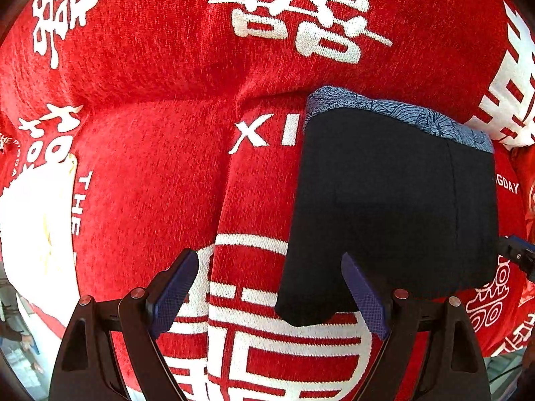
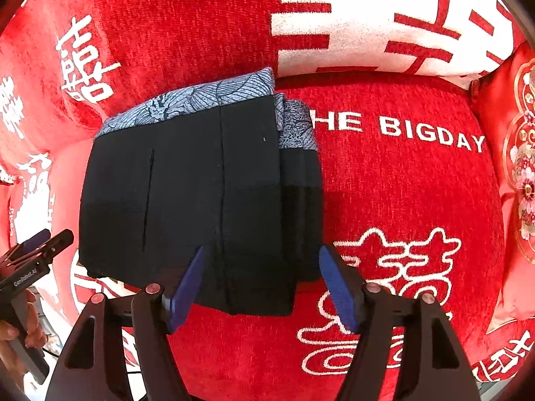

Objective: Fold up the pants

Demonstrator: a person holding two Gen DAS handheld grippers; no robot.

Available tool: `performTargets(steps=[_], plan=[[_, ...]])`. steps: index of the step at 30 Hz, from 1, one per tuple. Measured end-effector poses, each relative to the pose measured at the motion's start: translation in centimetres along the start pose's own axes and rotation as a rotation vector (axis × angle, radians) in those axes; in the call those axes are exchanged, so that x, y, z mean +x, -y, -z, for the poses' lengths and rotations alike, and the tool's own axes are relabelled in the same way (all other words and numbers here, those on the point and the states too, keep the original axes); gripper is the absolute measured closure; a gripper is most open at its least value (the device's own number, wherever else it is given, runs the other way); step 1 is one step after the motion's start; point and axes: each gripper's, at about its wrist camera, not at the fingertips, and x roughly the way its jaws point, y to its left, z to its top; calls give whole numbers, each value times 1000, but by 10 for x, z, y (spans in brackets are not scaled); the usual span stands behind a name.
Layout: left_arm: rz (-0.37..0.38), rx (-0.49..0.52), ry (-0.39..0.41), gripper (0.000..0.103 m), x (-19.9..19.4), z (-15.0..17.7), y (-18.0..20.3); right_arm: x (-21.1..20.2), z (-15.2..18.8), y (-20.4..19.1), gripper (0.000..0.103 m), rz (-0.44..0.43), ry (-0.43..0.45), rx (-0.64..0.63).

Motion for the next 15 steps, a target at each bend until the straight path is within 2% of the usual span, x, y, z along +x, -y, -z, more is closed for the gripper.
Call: performTargets(steps=[8,11,15], plan=[[12,-5,1,15,5,-6,-1,6,-4,3,28,-8,-11,5],[63,-14,4,15,8,-13,-5,7,-8,6,27,-32,-10,-4],[142,28,-6,15,18,-25,-6,11,-15,16,24,-109,-12,-12]])
